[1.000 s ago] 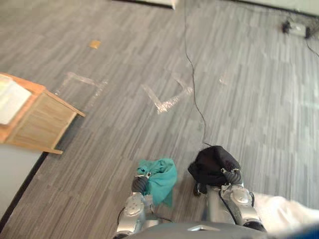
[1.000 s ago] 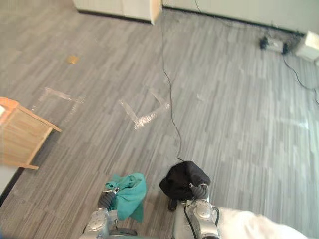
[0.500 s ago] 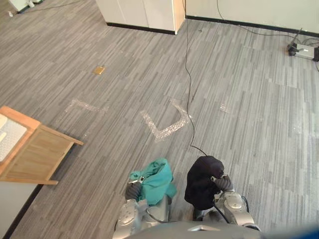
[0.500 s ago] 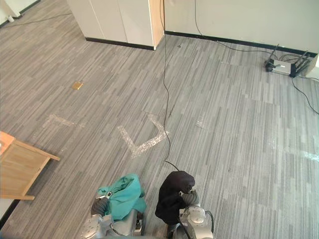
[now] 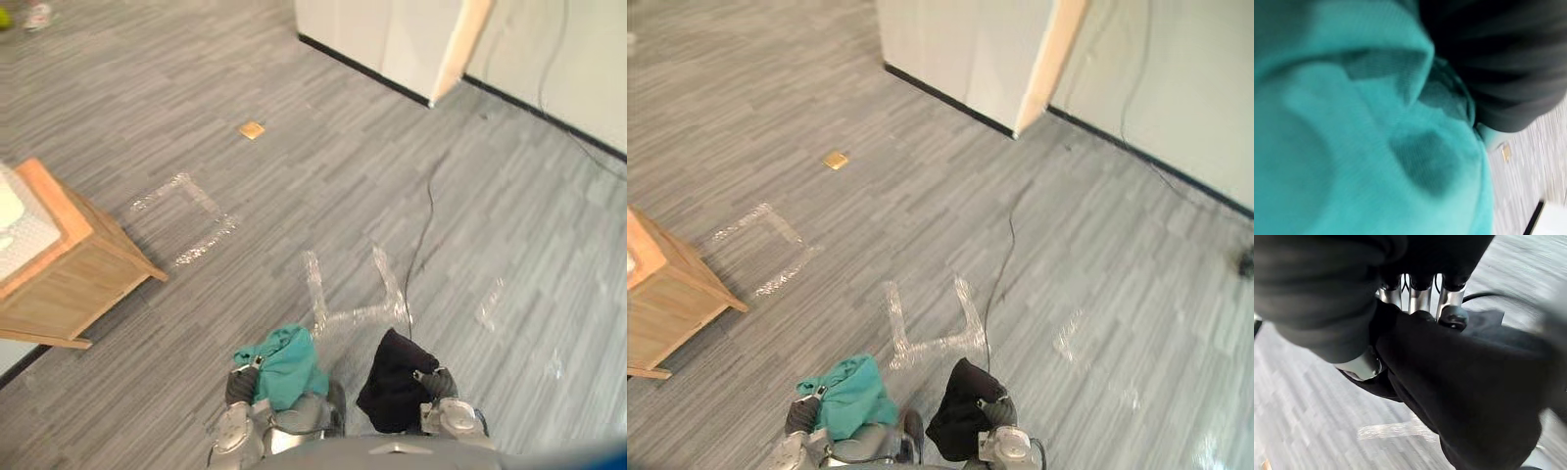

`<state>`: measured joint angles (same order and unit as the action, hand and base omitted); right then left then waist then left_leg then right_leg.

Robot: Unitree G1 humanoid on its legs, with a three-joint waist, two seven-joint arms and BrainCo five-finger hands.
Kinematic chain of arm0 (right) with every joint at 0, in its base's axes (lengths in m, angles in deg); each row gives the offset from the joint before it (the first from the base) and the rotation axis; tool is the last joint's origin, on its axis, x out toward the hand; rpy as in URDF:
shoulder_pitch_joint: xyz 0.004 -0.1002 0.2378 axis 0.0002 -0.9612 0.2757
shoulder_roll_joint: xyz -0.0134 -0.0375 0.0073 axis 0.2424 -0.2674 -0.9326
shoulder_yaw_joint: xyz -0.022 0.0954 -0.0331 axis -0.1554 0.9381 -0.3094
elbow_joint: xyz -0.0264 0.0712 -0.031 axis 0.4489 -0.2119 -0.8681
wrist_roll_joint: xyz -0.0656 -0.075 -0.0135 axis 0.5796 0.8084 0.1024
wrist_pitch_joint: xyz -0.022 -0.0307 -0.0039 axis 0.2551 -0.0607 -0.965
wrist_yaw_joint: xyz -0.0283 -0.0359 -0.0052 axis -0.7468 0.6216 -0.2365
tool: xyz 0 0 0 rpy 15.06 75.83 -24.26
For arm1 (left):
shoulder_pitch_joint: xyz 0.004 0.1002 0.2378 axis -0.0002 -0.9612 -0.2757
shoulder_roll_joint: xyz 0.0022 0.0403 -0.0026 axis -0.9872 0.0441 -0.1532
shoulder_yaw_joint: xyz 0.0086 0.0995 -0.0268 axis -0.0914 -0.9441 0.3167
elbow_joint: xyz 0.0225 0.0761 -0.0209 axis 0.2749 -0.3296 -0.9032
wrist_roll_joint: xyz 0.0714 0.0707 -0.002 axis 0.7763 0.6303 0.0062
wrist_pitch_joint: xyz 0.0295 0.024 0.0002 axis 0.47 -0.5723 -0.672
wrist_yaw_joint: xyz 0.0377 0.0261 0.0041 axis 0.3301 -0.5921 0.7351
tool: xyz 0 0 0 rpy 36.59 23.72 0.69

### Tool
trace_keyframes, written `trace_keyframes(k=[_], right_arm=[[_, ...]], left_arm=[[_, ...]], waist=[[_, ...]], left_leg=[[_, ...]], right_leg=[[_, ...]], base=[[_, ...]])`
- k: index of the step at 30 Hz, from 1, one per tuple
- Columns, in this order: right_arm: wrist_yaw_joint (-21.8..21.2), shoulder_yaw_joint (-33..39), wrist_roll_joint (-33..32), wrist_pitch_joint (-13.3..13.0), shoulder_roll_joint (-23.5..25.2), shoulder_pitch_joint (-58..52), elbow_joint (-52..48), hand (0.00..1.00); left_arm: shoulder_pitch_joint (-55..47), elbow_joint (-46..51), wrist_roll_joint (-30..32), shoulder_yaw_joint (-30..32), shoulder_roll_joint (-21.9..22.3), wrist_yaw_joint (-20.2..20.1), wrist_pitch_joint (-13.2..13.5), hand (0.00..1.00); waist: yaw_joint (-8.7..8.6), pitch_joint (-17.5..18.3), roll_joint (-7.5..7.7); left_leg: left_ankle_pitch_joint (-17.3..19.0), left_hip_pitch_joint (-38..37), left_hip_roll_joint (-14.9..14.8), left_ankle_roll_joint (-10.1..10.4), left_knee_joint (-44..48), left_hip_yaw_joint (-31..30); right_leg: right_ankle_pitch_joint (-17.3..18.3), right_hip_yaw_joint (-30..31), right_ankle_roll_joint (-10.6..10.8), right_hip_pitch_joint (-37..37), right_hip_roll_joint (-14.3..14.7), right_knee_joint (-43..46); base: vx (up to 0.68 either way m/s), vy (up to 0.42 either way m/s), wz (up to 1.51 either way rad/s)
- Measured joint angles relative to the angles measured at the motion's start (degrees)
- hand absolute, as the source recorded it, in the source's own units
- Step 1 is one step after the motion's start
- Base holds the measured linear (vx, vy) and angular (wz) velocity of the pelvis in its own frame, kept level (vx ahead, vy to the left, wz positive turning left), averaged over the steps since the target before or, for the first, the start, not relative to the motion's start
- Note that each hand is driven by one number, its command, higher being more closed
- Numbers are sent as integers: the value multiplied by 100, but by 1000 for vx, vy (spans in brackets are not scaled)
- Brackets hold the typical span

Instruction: Tidy the bed and pick cloth on bed and put in laundry

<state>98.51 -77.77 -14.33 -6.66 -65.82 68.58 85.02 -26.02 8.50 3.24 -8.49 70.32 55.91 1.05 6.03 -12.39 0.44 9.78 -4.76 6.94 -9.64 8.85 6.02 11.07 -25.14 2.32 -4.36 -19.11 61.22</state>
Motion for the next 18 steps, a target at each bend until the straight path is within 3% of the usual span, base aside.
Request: trace_keyframes(k=[2, 3, 5, 7, 9, 10, 11, 12, 13, 15, 17, 18], right_arm=[[4, 24, -1, -18, -3, -35, -99, 100], [1, 74, -2, -22, -36, -8, -122, 100], [-1, 88, -5, -22, -50, 21, -117, 100], [-8, 38, -7, -20, -40, 57, -114, 100], [-43, -37, -16, -14, -7, 99, -131, 100], [-66, -39, -28, -13, 4, 86, -138, 100], [-137, 36, -83, -3, -89, 103, -180, 100], [-186, 183, -98, 11, -214, 154, -204, 100], [-214, 399, -130, 35, -295, 117, -312, 100], [-504, 425, -720, 79, -445, -278, -1044, 100], [-490, 375, -707, -1, -408, -280, -1195, 100], [-442, 209, -664, 0, -400, -269, -1213, 100]], left_arm=[[19, 2, -3, -86, 1, 6, -3, 100], [69, -13, -3, -161, 7, 9, -3, 100], [88, -27, -2, -229, 50, 16, -5, 100], [111, -31, 1, -217, 69, 61, -10, 100], [118, -46, 9, -174, 63, 108, -17, 100], [117, -59, 18, -150, 61, 106, -17, 100], [206, -278, 28, -45, 128, 104, -41, 100], [208, -315, 28, 42, 267, 110, -110, 100], [187, -313, 51, 50, 322, 99, -111, 100], [56, -231, 116, 136, 384, 31, -64, 100], [6, -115, 163, 196, 391, -15, -54, 100], [3, 20, 170, 222, 382, -40, -60, 100]], waist=[[-73, 27, -33], [-67, 27, -37], [-43, 16, -194], [-31, 27, -232], [-19, 33, -214], [-22, 50, -164], [-26, 17, -277], [-20, 28, -450], [-44, 3, -461], [-68, 53, -309], [-183, 102, -260], [-220, 64, -284]], left_leg=[[79, -165, -28, 141, 32, -520], [153, -296, -138, 272, 47, -798], [325, -347, -393, 576, 168, -1154], [508, -346, -650, 891, 271, -1428], [735, -325, -943, 1266, 335, -1886], [804, -332, -1007, 1380, 337, -2022], [926, -413, -1269, 1554, 349, -2264], [859, -405, -1475, 1650, 383, -2321], [601, -444, -1547, 1747, 362, -2339], [174, -622, -1708, 1794, 445, -2223], [-77, -56, -1833, 1782, 1449, -2092], [-481, 474, -1958, 1747, 2334, -1808]], right_leg=[[258, 116, 60, -418, -15, -475], [353, 275, 106, -571, 106, -1057], [312, 720, 173, -773, 448, -2370], [-41, 1272, 300, -867, 716, -3800], [-923, 1922, 386, -1036, 784, -5151], [-1123, 2049, 416, -1022, 733, -5441], [-1648, 1941, 527, -994, 867, -5346], [-1485, 1778, 347, -991, 1000, -5060], [-1063, 1673, 170, -1122, 955, -4361], [-104, 1369, 58, -1118, 788, -3232], [232, 995, -122, -881, 889, -3230], [235, 771, -170, -597, 1020, -3547]], base=[[425, -90, 150], [485, -197, 155], [422, -240, 138], [333, -268, 121], [365, -418, 109], [517, -707, 112], [496, -671, 88], [478, -642, 90], [345, -455, 92], [327, -430, 96], [308, -400, 77], [223, -356, 83]])
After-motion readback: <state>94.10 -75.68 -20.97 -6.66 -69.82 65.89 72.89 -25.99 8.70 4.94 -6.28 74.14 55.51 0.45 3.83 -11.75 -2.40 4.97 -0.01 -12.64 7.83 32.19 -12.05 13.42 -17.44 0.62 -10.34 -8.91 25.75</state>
